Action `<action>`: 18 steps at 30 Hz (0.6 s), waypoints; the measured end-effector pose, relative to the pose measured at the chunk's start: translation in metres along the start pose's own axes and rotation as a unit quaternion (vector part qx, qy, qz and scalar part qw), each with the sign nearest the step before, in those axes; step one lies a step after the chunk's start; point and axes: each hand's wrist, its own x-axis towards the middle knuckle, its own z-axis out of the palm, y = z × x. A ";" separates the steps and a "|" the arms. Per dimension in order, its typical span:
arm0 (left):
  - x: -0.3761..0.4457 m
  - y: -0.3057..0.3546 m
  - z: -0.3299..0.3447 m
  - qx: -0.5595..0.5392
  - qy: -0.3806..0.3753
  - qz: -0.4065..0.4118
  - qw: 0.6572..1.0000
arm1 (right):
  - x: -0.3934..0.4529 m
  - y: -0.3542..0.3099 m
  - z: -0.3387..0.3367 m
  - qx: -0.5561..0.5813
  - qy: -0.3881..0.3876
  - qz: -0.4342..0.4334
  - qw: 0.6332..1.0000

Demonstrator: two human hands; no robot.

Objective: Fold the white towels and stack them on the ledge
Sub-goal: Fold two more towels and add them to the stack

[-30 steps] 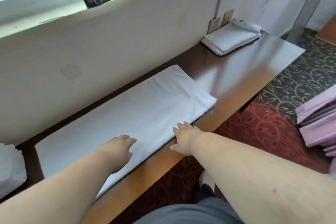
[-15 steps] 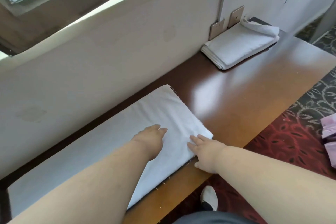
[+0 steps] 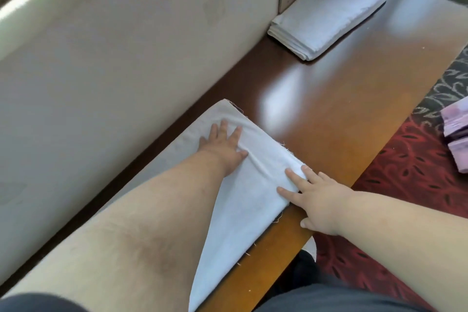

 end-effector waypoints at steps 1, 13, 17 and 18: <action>0.008 -0.004 -0.005 0.005 0.003 0.001 1.000 | 0.000 -0.001 -0.001 -0.002 -0.005 0.001 1.000; 0.049 -0.015 -0.042 0.003 0.068 -0.004 0.998 | -0.004 -0.008 -0.024 0.075 -0.014 0.034 0.997; 0.007 -0.012 -0.001 -0.003 0.271 0.043 0.962 | -0.002 -0.021 -0.031 0.074 0.162 0.020 0.984; -0.005 -0.013 0.015 -0.024 0.276 0.042 0.960 | 0.001 -0.024 -0.026 0.088 0.164 0.003 0.983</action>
